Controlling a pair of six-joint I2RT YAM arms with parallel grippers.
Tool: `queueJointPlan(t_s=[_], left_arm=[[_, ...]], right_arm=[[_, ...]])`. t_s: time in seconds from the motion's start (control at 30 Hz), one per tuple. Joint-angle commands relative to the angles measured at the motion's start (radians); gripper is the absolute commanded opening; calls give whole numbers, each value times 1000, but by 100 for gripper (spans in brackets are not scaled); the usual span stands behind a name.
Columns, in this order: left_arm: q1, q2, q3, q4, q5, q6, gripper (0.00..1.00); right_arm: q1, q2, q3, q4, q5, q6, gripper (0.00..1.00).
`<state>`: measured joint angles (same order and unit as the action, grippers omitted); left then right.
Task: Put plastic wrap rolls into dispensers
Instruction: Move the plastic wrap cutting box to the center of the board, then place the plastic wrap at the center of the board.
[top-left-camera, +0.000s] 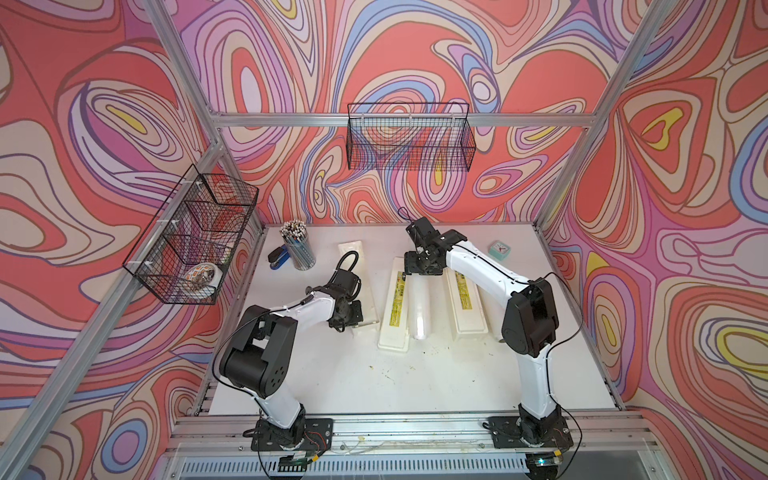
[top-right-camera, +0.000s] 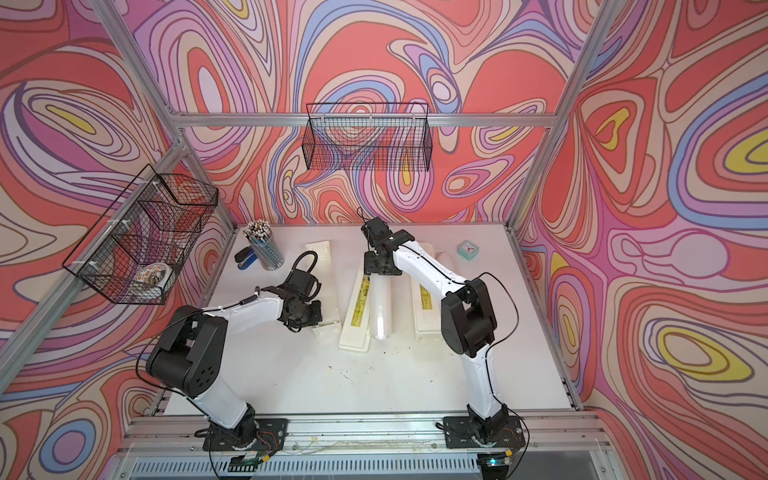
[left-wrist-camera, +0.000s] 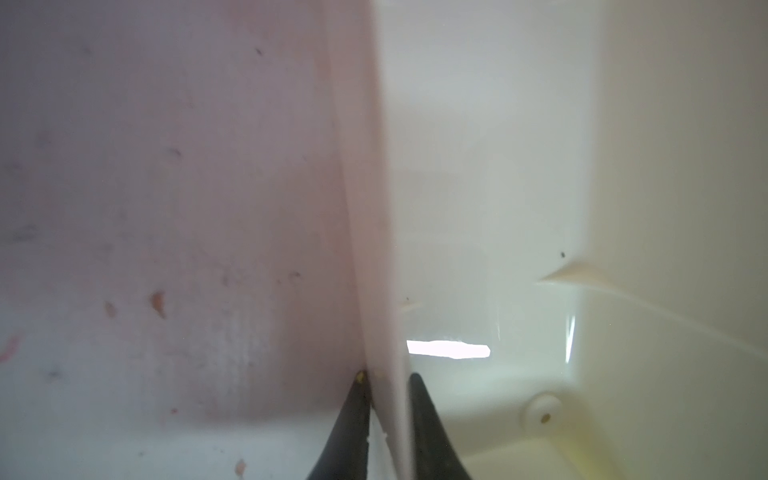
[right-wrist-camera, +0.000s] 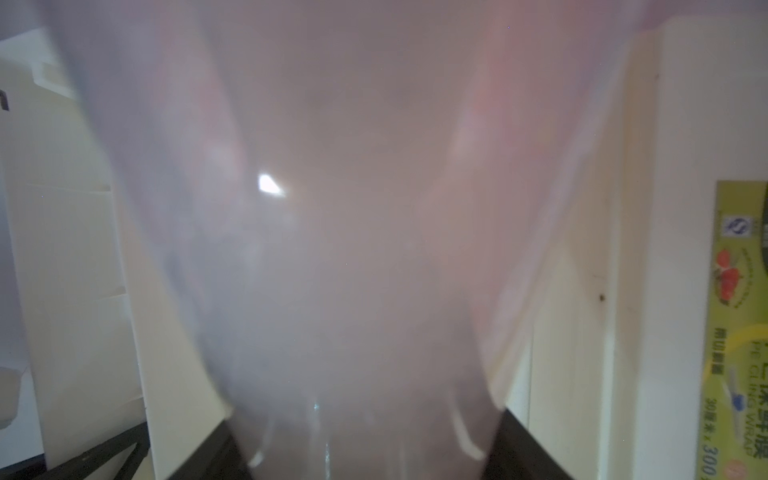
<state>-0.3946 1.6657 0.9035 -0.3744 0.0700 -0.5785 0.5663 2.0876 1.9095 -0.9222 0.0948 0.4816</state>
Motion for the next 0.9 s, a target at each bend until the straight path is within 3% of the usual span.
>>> queueJointPlan(t_s=[0.0,0.2,0.4,0.5,0.63,0.87], left_arm=[[-54,-4,-49,4,6,-95,18],[-130,-30,-84,17,-4,-140,18],[-141,-51,-102,10,-16,-149,19],[-141,-72,-100,5,-25,-136,27],[-141,-111,-62,-37,-79,-88,41],[-132,-178,51,-114,-153,7,48]], right_arm=[[0,-17,-1,28,7,-57,24],[-13,-47,-125,88,33,-78,25],[-24,-10,-151,47,83,-64,25],[-26,1,-164,44,119,-53,28],[-27,25,-184,42,140,-39,47],[-28,49,-259,94,112,4,69]])
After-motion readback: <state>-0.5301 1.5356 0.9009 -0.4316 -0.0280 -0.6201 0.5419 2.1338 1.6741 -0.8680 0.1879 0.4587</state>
